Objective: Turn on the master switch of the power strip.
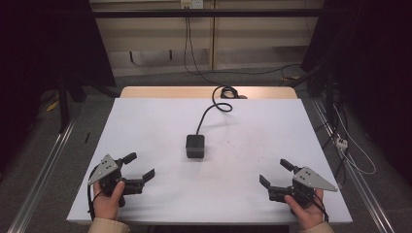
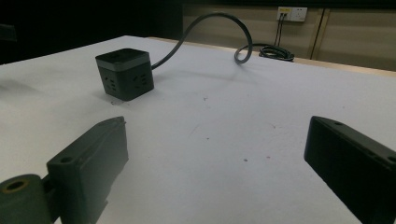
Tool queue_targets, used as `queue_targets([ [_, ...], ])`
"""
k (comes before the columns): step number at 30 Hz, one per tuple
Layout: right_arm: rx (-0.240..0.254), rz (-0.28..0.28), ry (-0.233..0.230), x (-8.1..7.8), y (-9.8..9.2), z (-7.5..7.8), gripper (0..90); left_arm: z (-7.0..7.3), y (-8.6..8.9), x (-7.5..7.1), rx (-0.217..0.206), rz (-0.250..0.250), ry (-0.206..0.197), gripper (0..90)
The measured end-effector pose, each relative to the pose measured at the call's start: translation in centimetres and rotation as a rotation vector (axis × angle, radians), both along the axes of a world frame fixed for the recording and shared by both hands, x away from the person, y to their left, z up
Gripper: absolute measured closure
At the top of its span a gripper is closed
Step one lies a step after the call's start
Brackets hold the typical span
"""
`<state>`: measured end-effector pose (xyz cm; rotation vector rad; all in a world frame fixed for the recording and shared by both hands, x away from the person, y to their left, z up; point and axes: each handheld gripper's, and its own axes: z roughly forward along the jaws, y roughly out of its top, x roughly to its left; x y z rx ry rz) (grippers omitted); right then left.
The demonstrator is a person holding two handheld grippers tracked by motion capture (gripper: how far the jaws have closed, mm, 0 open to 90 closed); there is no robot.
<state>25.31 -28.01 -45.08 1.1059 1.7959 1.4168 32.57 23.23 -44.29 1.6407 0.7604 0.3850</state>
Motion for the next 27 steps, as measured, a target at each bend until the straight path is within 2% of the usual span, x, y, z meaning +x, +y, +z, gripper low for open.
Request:
queue_targets([
  [3, 0.001, 0.001, -0.001, 0.0, 0.0, 0.0, 5.5, 0.1, -0.1, 0.0, 0.011, -0.006, -0.006, 2.9],
  [10, -0.003, 0.006, -0.002, 0.3, 0.3, 0.0, 5.6, 0.2, -0.2, 0.2, -0.003, -0.010, 0.000, 2.8],
  [16, 0.000, 0.007, -0.004, 0.3, 0.3, 0.0, 5.8, 0.5, -1.1, 0.7, -0.007, -0.025, 0.006, 2.6],
  [27, 0.008, 0.002, -0.001, 0.3, 0.2, 0.0, 6.2, 0.4, -3.0, 1.9, 0.032, -0.032, 0.036, 2.9],
])
